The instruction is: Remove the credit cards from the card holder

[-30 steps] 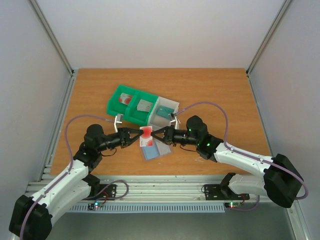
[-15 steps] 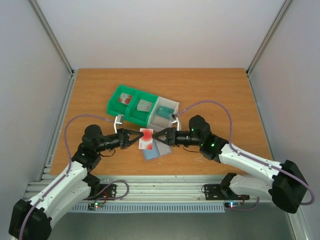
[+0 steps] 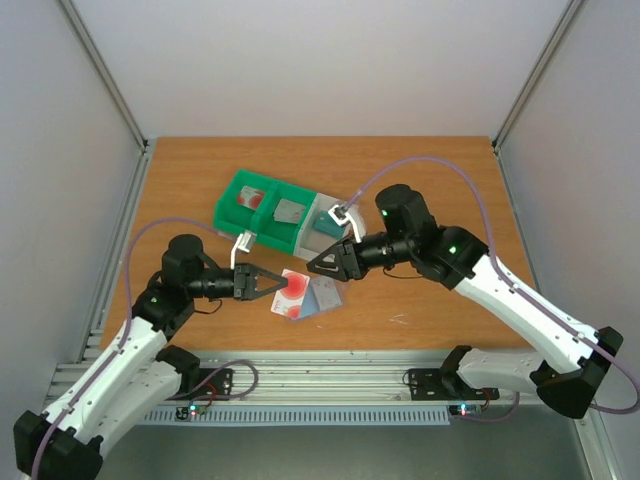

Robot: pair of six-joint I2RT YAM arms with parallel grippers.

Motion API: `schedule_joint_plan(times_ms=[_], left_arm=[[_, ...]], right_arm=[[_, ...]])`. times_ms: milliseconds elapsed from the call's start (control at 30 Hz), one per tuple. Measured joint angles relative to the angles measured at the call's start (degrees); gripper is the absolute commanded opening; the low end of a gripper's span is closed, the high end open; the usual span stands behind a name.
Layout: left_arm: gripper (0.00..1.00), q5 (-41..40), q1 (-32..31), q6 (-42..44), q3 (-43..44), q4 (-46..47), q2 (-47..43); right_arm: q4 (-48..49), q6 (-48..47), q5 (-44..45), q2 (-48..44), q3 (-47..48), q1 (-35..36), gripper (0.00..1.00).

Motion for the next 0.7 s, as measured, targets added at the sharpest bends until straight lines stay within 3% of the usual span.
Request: schedule_joint_plan(times_ms=[133, 333, 700], left_arm=[[0.00, 2.34, 0.00, 1.55, 0.55, -2.10, -0.37], [0.00, 5.01, 0.00, 3.34, 1.25, -3.63, -0.63], [0.00, 7.74, 0.00, 4.83, 1.25, -4.24, -2.34]], right_arm=[[-10.36, -6.29, -1.99, 4.96, 6.14, 0.00, 0.45], [-16.11, -10.16, -6.62, 10.45, 7.65, 0.00, 0.44], [-17.27, -11.98, -12.35, 17.64, 7.87, 0.72, 0.24]])
